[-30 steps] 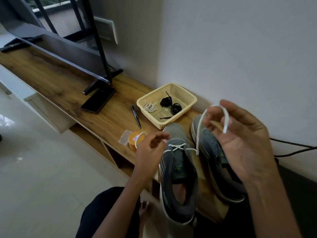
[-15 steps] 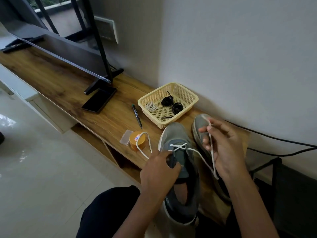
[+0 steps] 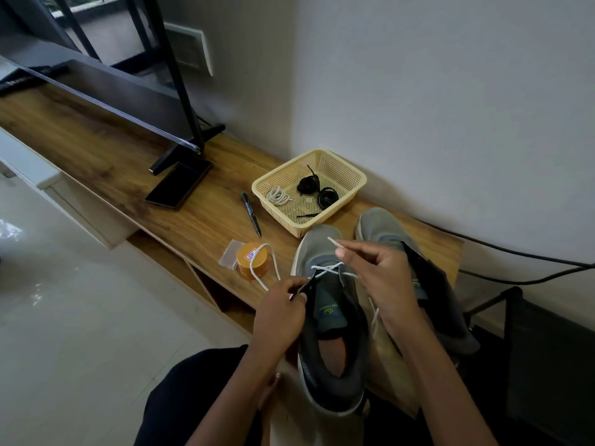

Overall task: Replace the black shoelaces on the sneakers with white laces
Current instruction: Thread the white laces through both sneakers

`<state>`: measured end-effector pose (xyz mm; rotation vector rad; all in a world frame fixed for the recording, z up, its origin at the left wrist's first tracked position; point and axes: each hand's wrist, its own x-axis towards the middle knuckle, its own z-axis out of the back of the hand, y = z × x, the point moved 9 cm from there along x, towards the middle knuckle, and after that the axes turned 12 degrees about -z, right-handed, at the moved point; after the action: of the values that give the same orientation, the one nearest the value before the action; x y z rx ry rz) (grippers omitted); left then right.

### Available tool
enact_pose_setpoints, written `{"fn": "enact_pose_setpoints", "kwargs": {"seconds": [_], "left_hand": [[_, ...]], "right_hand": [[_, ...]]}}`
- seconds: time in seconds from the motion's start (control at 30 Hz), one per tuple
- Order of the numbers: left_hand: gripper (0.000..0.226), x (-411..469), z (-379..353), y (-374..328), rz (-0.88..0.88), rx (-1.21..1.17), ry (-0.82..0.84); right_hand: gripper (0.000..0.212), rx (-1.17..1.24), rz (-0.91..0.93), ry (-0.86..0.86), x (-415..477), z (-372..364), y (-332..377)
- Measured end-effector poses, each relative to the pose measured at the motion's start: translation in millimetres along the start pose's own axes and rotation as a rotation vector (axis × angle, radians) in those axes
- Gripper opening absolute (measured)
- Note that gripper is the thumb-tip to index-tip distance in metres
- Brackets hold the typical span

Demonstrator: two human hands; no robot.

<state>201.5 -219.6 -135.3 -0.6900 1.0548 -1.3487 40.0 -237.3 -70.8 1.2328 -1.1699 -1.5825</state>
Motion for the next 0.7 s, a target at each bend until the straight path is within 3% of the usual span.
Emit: {"fn": "enact_pose_setpoints", "kwargs": {"seconds": [0.3,0.53,0.7], "left_hand": [[0.024,-1.0,5.7,12.8,0.147,-0.229,-0.024],[0.023,3.4,4.6,16.2,0.168,-0.259,-0.008],[0.025,1.9,5.2,15.1,0.163,-0.295,-0.017]], "right_hand": [[0.012,-0.275,0.027,0.031,2.8,-20.4,-18.7],[0.013,-0.842,0.043,-0.037,-0.7,-30.6,-23.8],[0.017,-0.946,0.096,-0.059,-6.8,-37.6,-16.7]]}}
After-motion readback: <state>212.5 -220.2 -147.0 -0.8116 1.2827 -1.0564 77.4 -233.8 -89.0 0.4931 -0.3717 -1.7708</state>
